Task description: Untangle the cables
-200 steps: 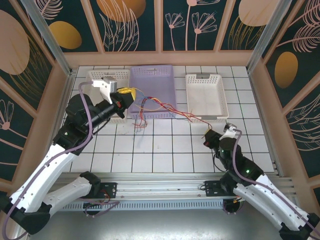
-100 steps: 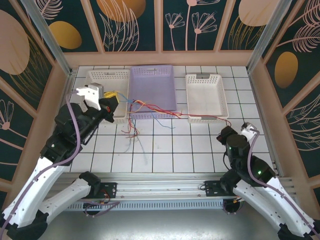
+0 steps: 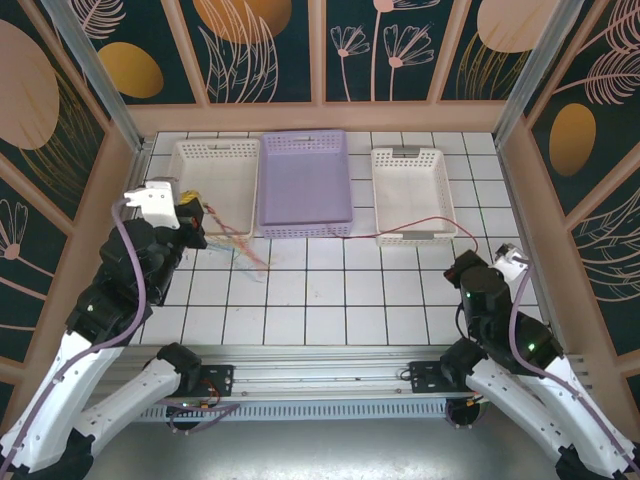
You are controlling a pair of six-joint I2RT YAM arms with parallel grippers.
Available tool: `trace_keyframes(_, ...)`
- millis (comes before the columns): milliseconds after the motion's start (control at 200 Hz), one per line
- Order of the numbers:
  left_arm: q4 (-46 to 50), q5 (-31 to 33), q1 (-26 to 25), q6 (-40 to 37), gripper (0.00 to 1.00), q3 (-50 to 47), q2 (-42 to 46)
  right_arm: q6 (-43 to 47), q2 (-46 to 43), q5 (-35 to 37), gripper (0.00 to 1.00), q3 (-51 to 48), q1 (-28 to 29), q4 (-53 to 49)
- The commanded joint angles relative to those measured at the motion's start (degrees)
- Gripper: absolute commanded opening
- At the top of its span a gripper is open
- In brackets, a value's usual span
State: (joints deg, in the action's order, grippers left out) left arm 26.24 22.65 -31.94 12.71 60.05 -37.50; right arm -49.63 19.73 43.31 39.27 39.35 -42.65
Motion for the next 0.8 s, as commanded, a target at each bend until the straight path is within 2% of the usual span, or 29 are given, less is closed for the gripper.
trace_keyframes(0, -0.21, 0.72, -0.05, 1.04, 0.0, -0.86, 0.48, 2.75, 1.05, -0.31, 0.0, 1.46, -0.38, 1.31)
trace_keyframes(160, -2.53, -5.16, -0.05, 3.34, 0.0, -1.85, -0.53, 8.9, 5.05, -5.71, 0.0, 4.28, -0.36, 7.59)
trace_keyframes(355, -6.22, -11.98, -0.05, 4.02, 0.0, -2.18, -3.77, 14.36, 10.64, -6.81, 0.0, 11.44, -0.37, 12.2)
trace_keyframes(540, -10.2, -20.38, -0.05, 3.34, 0.0, -2.4, -6.03, 19.7, 18.46, -12.09, 0.0, 19.35, -0.41, 16.22)
trace_keyframes(626, -12.8, -25.8, -0.05, 3.03, 0.0, -3.94, -6.71, 21.5, 22.47, -14.7, 0.0, 23.17, -0.43, 17.37)
trace_keyframes(796, -18.23, -31.58, -0.05, 2.99, 0.0, -10.31, -6.8, 23.72, 29.26, -18.53, 0.0, 28.81, -0.47, 20.04)
